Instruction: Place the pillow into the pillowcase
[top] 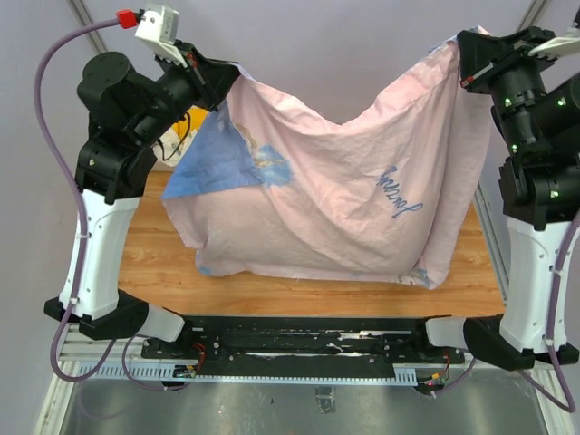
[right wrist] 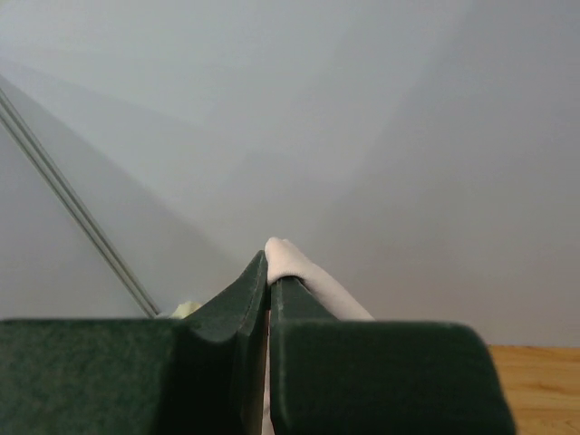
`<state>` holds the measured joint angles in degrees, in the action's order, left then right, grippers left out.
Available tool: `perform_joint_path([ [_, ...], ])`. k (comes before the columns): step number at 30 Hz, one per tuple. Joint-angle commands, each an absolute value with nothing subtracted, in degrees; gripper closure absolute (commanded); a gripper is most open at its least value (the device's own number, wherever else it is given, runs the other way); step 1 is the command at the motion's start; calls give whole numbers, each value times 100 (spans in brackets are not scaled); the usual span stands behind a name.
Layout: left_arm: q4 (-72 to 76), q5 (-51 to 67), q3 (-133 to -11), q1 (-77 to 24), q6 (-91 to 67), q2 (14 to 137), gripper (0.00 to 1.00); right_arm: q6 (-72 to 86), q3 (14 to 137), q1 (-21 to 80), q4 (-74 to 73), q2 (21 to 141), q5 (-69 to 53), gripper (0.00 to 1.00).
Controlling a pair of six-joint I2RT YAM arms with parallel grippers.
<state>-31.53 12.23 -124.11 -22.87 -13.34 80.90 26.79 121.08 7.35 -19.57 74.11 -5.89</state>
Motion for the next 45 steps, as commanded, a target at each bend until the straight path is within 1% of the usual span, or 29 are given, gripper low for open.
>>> perform_joint_path([
  [1,-2525,1151,-12233,-2107,-1272,8376,100,2525,12040,591,-1549,7811,-387,99],
  [7,-2163,1512,-12428,-1802,-1539,8942,100,2530,12285,395,-1429,8383,-451,99],
  [10,-1984,1822,-12939,-1615,-1782,9453,100,2651,12440,229,-1266,8706,-539,99],
  [14,-1933,2148,-13993,-1447,-2030,10235,100,2856,12991,48,-1258,9096,-815,99],
  [17,-1501,2528,-14080,-1336,-2333,10262,100,2860,13135,27,-1160,9097,-948,99],
  [19,-1276,2713,-13679,-1309,-2402,10026,100,2852,12935,9,-1050,8928,-1076,99],
  [22,-1103,2908,-12585,-1305,-2413,9364,100,2951,12084,0,-721,8405,-1279,99],
  [26,-716,3024,-10665,-1307,-2455,8205,100,3134,10455,0,-222,7488,-1602,99],
  [29,-419,3339,-9343,-1309,-2662,7463,99,3414,8978,8,-38,6807,-1765,99],
  [31,-344,3421,-8501,-1309,-2756,7025,99,3477,8090,9,-202,6307,-1839,99],
  [35,-440,3454,-7085,-1307,-2873,6269,99,3340,6487,9,-547,5271,-1594,99],
  [39,-525,3466,-6152,-1309,-2993,5645,99,3167,5940,9,-1310,4585,-1538,99],
  [42,-798,3572,-5785,-1307,-2959,5432,97,3113,5765,54,-1806,4252,-1328,99],
  [45,-1007,3642,-5548,-1309,-2798,5348,95,3134,5648,58,-1943,3982,-1021,99],
])
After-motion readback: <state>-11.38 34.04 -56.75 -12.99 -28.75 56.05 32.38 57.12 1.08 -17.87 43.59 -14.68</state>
